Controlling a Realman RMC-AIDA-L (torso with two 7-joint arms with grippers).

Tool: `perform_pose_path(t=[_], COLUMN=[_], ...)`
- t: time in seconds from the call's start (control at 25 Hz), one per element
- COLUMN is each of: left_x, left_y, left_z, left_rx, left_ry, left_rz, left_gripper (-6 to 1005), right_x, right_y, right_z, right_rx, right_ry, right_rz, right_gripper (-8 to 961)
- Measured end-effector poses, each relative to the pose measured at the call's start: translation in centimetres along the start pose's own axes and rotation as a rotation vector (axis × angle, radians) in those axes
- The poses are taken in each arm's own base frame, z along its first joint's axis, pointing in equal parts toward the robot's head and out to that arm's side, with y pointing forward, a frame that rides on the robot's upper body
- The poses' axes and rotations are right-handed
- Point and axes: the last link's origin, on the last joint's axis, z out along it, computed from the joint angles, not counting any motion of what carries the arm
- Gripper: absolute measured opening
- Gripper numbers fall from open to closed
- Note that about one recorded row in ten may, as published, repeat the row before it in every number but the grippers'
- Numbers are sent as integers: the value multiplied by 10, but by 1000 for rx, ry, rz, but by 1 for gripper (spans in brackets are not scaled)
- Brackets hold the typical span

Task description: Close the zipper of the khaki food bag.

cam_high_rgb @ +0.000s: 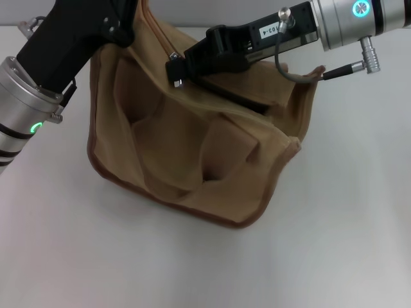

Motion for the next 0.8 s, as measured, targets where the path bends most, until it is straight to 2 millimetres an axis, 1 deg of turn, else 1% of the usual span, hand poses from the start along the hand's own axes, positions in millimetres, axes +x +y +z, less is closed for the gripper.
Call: perform_pose_path(t=[0.12, 0.4, 0.6, 0.64, 0.8], left_x=[0, 1, 1, 1, 0], left_y=[-1, -9, -11, -11, -12], left_z=[-1, -6, -7, -7, -7], left_rx=[9, 87, 99, 100, 110], left_ry=[0, 10, 7, 6, -1], left_rz=[2, 11, 13, 14, 14], left_gripper=[50, 52, 53, 53, 54], right_x=[2, 15, 28, 33, 40], right_y=[-1, -6, -9, -10, -12], right_z=[-2, -15, -25, -28, -34], right_rx=[2, 1, -6, -16, -30], right_ry=[5, -1, -6, -5, -13], right_rz=[-3, 1, -1, -6, -3], right_gripper=[4, 4, 4, 4, 4])
